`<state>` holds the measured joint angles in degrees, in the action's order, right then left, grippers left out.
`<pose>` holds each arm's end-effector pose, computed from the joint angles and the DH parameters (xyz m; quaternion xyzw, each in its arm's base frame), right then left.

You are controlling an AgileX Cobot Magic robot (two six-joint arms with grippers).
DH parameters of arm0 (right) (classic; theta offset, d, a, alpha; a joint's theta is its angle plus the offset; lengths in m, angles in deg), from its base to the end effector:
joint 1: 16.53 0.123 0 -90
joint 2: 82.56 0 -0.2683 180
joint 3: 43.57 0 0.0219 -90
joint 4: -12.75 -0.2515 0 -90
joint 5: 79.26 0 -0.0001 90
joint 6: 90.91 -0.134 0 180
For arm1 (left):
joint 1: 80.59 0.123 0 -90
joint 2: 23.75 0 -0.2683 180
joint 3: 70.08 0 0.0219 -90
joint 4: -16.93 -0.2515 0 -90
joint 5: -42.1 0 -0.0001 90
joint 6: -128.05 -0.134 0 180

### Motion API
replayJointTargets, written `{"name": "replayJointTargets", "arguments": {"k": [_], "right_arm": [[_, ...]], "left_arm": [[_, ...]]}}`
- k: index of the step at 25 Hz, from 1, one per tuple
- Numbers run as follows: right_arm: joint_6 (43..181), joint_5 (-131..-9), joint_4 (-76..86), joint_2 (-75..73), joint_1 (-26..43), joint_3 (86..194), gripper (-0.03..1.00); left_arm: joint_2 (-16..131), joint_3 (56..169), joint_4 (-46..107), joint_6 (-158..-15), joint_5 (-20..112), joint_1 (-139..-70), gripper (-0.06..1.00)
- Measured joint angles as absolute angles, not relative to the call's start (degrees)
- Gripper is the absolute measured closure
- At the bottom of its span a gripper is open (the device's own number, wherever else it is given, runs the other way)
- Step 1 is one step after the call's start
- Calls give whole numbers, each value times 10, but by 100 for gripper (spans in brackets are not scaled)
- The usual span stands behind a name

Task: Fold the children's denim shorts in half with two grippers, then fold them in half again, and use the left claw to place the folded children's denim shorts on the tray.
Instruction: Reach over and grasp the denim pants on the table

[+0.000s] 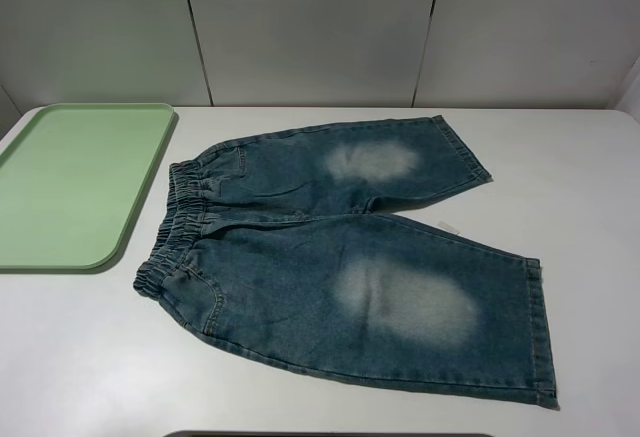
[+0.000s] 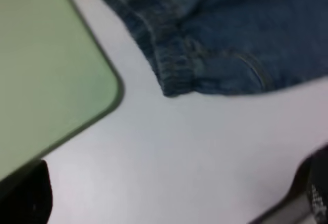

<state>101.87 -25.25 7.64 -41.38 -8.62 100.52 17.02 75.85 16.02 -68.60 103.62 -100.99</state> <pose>0.1365 0.0287 0.2894 -0.1545 0.8962 0.0261 0.4150 0.1190 -0.0422 0.2881 0.2958 0.8799 -0.0043 0.3717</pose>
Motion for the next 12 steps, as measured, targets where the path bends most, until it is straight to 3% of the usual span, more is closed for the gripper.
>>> {"name": "replayJointTargets", "arguments": {"k": [8,12], "right_arm": [[1063,-253,118,-263,110,1012,27],[1067,-255,172,-193,213,1012,27]], "left_arm": [[326,762,48,-689,1045,-1214,-5],[395,762,34,-690,1029,-1274,-5]]}}
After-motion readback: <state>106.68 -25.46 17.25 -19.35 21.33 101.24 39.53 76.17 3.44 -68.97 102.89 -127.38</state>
